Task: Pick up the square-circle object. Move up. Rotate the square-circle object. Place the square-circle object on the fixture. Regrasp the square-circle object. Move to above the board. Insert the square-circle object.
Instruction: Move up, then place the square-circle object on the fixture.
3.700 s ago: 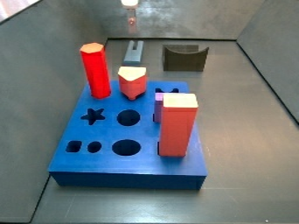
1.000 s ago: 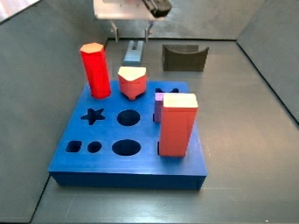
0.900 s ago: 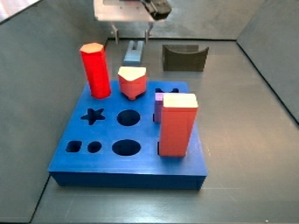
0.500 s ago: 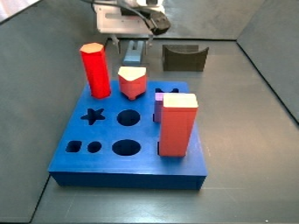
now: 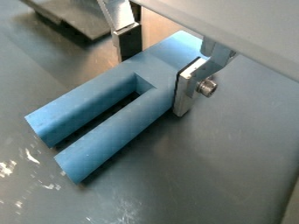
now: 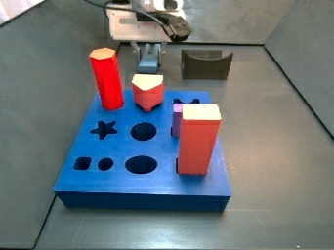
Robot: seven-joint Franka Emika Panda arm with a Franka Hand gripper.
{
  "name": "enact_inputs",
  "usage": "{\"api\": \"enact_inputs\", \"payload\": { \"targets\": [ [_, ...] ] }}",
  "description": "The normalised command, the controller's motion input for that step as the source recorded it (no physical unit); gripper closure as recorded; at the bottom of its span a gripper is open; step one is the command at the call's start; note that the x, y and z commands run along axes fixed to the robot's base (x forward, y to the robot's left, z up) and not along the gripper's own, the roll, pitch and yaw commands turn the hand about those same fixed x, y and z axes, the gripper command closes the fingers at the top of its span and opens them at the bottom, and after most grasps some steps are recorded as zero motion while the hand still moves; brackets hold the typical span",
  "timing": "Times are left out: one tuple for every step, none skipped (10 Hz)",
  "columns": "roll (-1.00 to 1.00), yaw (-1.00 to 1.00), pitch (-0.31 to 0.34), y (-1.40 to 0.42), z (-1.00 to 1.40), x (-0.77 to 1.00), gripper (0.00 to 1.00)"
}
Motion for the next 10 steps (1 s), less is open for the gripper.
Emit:
{"api": "enact_inputs", "payload": {
  "targets": [
    [0.0, 0.0, 0.028, 0.0, 0.68, -0.03, 1.0],
    [0.01, 0.0, 0.041, 0.0, 0.56, -0.02, 1.0],
    [0.01, 0.0, 0.05, 0.01, 0.46, -0.02, 1.0],
    [0.03, 0.0, 0.06, 0.01, 0.21, -0.01, 1.0],
    [0.0, 0.0, 0.0, 0.0, 1.0, 0.0, 1.0],
    [0.01, 0.0, 0.002, 0.0, 1.0, 0.0, 1.0],
    [0.02, 0.0, 0.018, 0.0, 1.0, -0.01, 1.0],
    [0.03, 0.0, 0.033, 0.0, 1.0, -0.01, 1.0],
    [0.04, 0.0, 0.042, 0.0, 1.0, -0.02, 1.0],
    [0.05, 0.0, 0.051, 0.01, 1.0, -0.02, 1.0]
  ]
}}
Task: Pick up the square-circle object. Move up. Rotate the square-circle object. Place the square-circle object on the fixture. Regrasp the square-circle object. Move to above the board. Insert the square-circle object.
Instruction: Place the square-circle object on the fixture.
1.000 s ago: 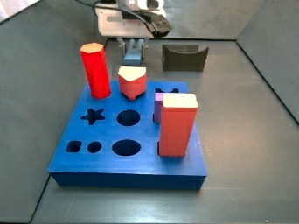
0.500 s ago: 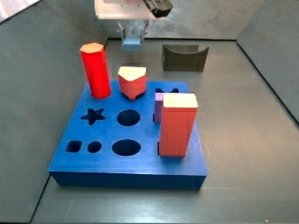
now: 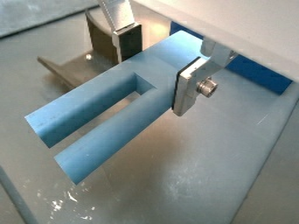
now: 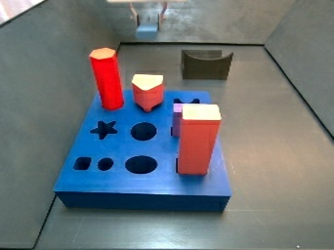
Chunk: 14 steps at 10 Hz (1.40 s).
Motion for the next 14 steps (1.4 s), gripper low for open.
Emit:
{"api": "enact_inputs", "payload": {
  "targets": [
    [0.06, 0.0, 0.056, 0.01, 1.0, -0.03, 1.0],
    [0.07, 0.0, 0.064, 0.01, 0.99, -0.03, 1.0],
    [0.08, 0.0, 0.072, 0.01, 0.83, -0.02, 1.0],
    [0.09, 0.01, 0.086, 0.01, 0.63, -0.02, 1.0],
    [0.1, 0.01, 0.097, 0.01, 0.47, -0.01, 1.0],
    [0.1, 0.01, 0.114, 0.01, 0.27, 0.0, 1.0],
    [0.1, 0.02, 0.123, 0.01, 0.17, 0.01, 1.0],
    [0.4, 0.26, -0.329, -0.72, 0.24, 1.0, 1.0],
    [0.39, 0.25, -0.32, -0.72, 0.23, 1.0, 1.0],
    [0.35, 0.19, -0.224, -0.66, 0.17, 1.0, 1.0],
    [0.27, 0.14, -0.143, -0.54, 0.13, 1.0, 1.0],
    [0.17, 0.08, -0.054, -0.3, 0.08, 0.87, 1.0],
    [0.13, 0.06, -0.019, -0.19, 0.03, 0.77, 1.0],
    [0.13, 0.05, 0.009, -0.1, -0.01, 0.65, 1.0]
  ]
}}
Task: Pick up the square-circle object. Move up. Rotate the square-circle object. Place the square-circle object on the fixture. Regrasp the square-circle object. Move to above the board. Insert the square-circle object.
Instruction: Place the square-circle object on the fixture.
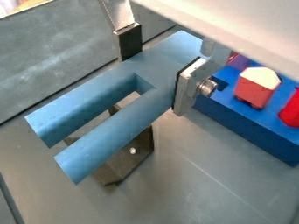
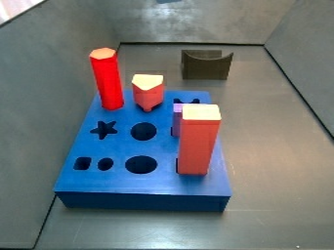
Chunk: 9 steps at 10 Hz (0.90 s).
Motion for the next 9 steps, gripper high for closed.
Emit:
{"api": "enact_inputs", "payload": {
  "targets": [
    [0.13, 0.06, 0.018, -0.08, -0.01, 0.6, 1.0],
    [0.14, 0.06, 0.033, -0.05, -0.01, 0.47, 1.0],
    [0.15, 0.06, 0.046, -0.04, -0.02, 0.37, 1.0],
    [0.16, 0.06, 0.058, -0.03, -0.02, 0.27, 1.0],
    [0.16, 0.06, 0.07, -0.02, -0.01, 0.18, 1.0],
    [-1.0, -0.03, 0.175, 0.09, -0.32, 1.0, 1.0],
    [-1.0, -0.03, 0.174, 0.09, -0.31, 1.0, 1.0],
    [-1.0, -0.06, 0.17, 0.11, -0.2, 1.0, 1.0],
    [-1.0, -0.07, 0.176, 0.08, -0.1, 0.9, 1.0]
  ]
}}
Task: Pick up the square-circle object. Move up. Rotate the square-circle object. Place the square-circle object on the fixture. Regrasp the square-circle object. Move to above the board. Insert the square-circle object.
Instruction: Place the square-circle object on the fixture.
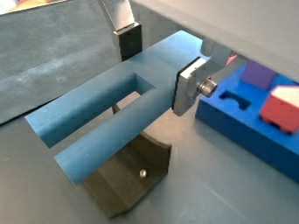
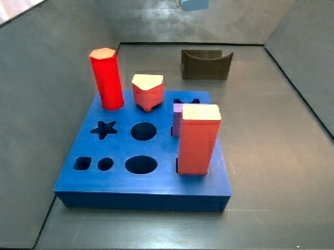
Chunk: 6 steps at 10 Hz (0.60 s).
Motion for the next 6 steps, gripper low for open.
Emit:
{"api": "enact_inputs", "payload": {
  "targets": [
    [-1.0, -0.07, 0.183, 0.06, -0.06, 0.83, 1.0],
    [-1.0, -0.09, 0.182, 0.05, -0.04, 0.65, 1.0],
    [-1.0, -0.1, 0.18, 0.05, -0.03, 0.58, 1.0],
    [-1.0, -0.12, 0.178, 0.05, -0.01, 0.45, 1.0],
    [-1.0, -0.14, 0.177, 0.05, -0.01, 0.34, 1.0],
    [-1.0, -0.17, 0.172, 0.04, -0.01, 0.22, 1.0]
  ]
}}
